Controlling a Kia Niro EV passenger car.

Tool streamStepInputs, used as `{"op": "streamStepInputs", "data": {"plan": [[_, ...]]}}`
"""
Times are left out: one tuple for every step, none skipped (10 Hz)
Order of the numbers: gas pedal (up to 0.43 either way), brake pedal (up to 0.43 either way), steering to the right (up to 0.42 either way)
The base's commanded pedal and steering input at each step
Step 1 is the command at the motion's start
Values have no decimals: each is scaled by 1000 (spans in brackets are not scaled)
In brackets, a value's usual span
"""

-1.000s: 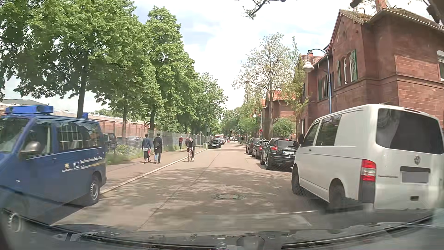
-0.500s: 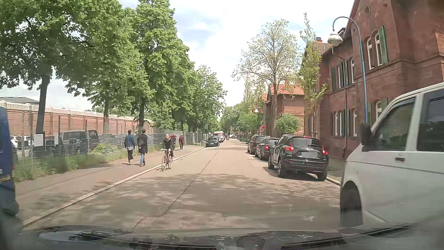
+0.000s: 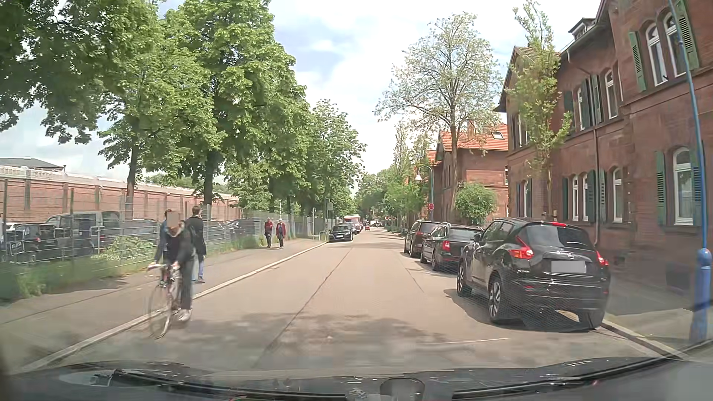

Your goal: Follow the waypoints while adhering to traffic rules and regulations

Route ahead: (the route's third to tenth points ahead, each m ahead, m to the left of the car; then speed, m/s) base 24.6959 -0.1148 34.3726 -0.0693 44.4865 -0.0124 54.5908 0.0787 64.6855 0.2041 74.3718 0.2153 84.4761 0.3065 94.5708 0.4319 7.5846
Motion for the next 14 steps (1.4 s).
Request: {"op": "streamStepInputs", "data": {"plan": [[79,0,-4],[79,0,-4],[79,0,-4],[79,0,-4],[47,0,-4],[47,0,-4],[47,0,-4],[47,0,-4],[47,0,-4],[39,0,-4],[8,0,-4],[0,0,-4],[0,0,-4],[0,0,-2]]}}
